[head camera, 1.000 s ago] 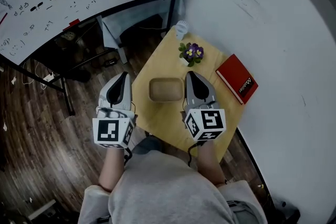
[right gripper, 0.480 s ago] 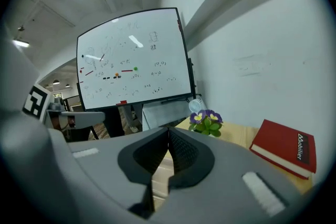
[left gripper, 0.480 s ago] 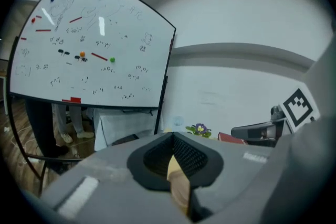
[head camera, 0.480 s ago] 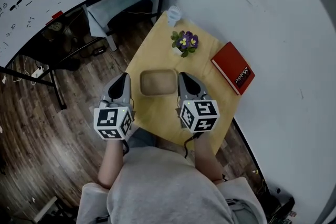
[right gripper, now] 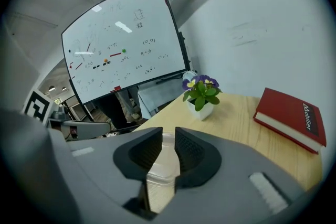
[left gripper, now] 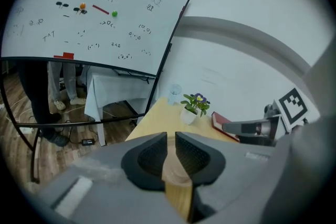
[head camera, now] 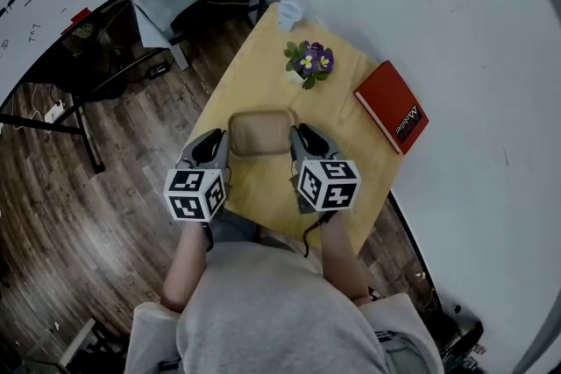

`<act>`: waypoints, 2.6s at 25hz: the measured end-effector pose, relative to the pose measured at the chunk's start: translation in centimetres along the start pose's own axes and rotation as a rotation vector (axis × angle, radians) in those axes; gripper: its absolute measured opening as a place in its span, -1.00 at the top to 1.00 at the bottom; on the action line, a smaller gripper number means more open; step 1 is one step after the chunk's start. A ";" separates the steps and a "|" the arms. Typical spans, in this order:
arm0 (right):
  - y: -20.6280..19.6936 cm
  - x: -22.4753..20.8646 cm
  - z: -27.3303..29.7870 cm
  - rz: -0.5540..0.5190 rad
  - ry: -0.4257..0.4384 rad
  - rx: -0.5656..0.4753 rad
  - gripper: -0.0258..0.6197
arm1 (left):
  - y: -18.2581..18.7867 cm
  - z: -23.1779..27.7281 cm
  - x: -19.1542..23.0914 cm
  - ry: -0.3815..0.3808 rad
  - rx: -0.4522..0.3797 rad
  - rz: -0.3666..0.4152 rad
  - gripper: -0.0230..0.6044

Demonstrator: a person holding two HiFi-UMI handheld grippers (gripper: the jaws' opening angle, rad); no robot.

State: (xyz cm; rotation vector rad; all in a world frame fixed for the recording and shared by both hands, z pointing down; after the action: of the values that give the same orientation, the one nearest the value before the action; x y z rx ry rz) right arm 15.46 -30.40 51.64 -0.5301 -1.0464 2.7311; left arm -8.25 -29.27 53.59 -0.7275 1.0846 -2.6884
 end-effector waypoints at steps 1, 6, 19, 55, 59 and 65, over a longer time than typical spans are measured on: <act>-0.2 -0.1 0.3 0.006 0.001 0.014 0.67 | -0.2 0.3 0.0 -0.003 0.014 -0.005 0.78; -1.1 -0.9 1.7 0.042 -0.002 0.071 0.52 | -1.1 1.8 0.5 -0.002 0.066 -0.039 0.57; -3.0 -2.6 4.2 0.110 0.004 0.181 0.33 | -2.8 5.0 0.9 -0.017 0.163 -0.159 0.11; -2.8 -1.5 4.8 0.046 0.006 0.173 0.32 | -2.4 5.3 -0.6 -0.034 0.179 -0.085 0.10; -2.5 -1.1 4.6 0.036 0.005 0.155 0.32 | -2.0 5.0 -0.6 -0.030 0.169 -0.062 0.10; -1.9 -0.7 3.9 0.013 -0.011 0.114 0.34 | -0.9 4.4 -1.1 -0.016 0.130 -0.009 0.11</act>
State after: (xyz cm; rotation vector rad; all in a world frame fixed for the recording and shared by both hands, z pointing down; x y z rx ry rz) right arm 14.65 -31.59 55.85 -0.5069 -0.8865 2.7872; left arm -5.14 -30.94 56.53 -0.7320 0.8949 -2.7248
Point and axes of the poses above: the fingertips, and each gripper's own axes: z forward along the fingers, x to its left, y out of its top, the point moved 9 cm from there along -z, backward along the fingers, and after that the axes turned 9 degrees about x, right-handed, at the moved point
